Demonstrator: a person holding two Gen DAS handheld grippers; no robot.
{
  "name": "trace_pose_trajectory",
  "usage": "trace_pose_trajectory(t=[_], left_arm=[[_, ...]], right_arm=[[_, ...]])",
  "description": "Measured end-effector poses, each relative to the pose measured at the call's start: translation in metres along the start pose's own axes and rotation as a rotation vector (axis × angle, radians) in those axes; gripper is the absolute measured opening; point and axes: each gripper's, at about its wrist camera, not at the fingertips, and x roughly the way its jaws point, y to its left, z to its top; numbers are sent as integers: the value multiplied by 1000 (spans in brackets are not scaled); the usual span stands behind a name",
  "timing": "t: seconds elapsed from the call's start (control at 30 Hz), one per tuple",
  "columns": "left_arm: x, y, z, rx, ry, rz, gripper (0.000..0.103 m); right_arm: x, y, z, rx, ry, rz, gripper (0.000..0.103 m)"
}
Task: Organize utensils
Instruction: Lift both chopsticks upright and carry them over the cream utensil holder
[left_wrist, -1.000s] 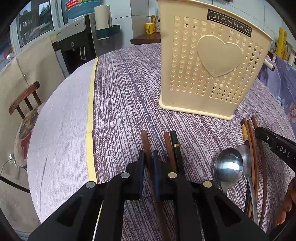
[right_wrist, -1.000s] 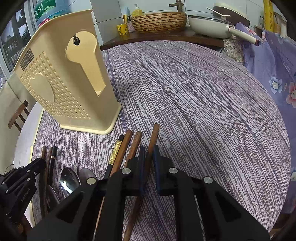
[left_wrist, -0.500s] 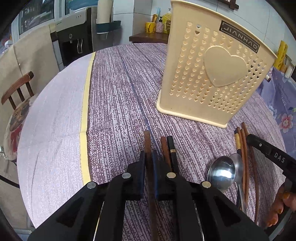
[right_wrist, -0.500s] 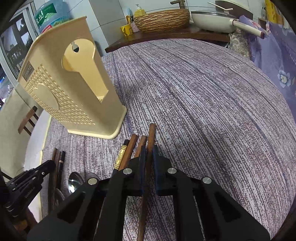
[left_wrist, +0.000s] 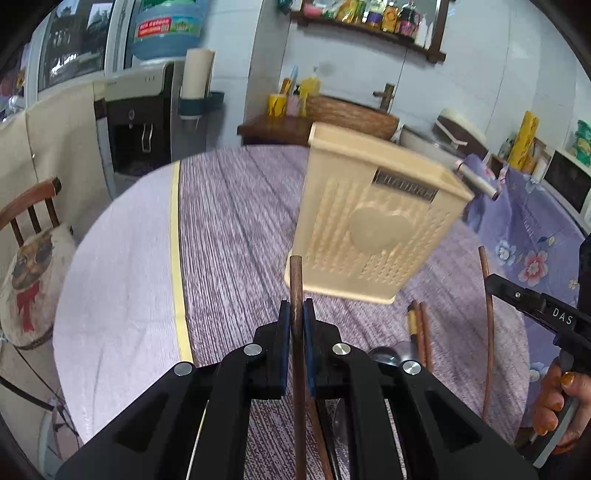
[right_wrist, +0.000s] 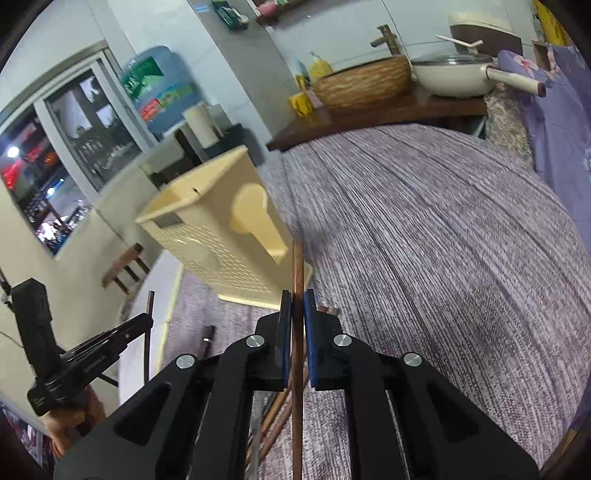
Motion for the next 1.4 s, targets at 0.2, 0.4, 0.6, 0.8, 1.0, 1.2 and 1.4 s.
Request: trace_pose_trajectory(t=[0.2,0.4,0.6,0.8,1.0,1.2,1.4], left_arm=[[-25,-2,15,35,-73,-17,8],[-46,5,22,34,-103,-58,8],[-66,7,24,49,-140,-62,8],[-77,9,27,52,-167,-63,8],[-86,9,34,62,-196,-57,8],[-93,9,45,70,-221,-62,8],[-111,3,72,93,-267,-95,8]], right_arm=[[-38,14,12,-54,-56,71,8],[-67,27,20,-134,-91,110,8],[-78,35,22,-181,-100,138,8],[-84,46,27,-208,-112,156,8],[-83,55,35,-234,-113,161,8],[-83,65,46,-253,-118,179,8],[-90,89,69,-298,-158,186,8]])
